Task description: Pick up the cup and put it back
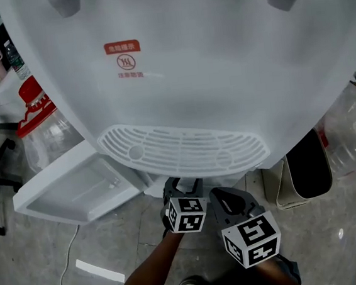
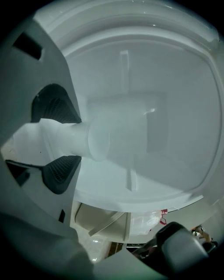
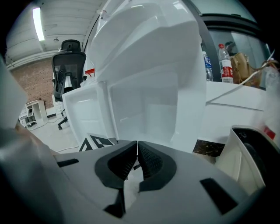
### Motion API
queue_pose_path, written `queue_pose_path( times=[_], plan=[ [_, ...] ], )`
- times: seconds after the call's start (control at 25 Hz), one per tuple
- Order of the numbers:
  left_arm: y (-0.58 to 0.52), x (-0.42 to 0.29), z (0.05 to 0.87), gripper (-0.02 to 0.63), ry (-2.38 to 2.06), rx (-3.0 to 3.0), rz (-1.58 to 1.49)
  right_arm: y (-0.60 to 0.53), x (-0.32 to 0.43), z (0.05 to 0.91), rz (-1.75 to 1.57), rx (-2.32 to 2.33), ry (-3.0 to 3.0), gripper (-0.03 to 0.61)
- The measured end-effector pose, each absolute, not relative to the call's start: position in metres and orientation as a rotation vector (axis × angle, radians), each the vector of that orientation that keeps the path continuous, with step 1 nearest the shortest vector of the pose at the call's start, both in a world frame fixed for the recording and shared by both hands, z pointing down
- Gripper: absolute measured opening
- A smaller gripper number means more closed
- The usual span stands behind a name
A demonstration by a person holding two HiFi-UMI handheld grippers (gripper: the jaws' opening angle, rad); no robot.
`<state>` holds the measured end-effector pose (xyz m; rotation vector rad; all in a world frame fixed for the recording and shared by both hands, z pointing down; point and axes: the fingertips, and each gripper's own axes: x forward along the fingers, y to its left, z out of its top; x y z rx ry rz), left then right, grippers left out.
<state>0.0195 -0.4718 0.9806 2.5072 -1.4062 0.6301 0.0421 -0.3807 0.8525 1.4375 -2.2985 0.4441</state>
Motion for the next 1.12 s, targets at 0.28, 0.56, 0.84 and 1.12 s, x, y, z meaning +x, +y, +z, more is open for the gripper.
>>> queue_pose_path(
  times=[0.28,0.56,0.84,1.12],
  plan=[
    [-0.484,0.024,0.993,0.227,-1.409,2.516,0.632,-0.381,0.052,0.858,0.464,1.458,-2.274,0.023],
    [-0.488,0.021,1.001,0.233,-1.419,2.493,0.639,-0.379,0.051,0.864,0.499,1.457,-2.270,0.023],
    [-0.483,0.024,1.007,0.275,-1.364,2.489,0.683,-0.378,0.052,0.863,0.496,1.455,-2.264,0.023],
    [-0.479,0.019,0.999,0.275,-1.354,2.485,0.673,-0.379,0.048,0.855,0.493,1.452,-2.282,0.023]
  ],
)
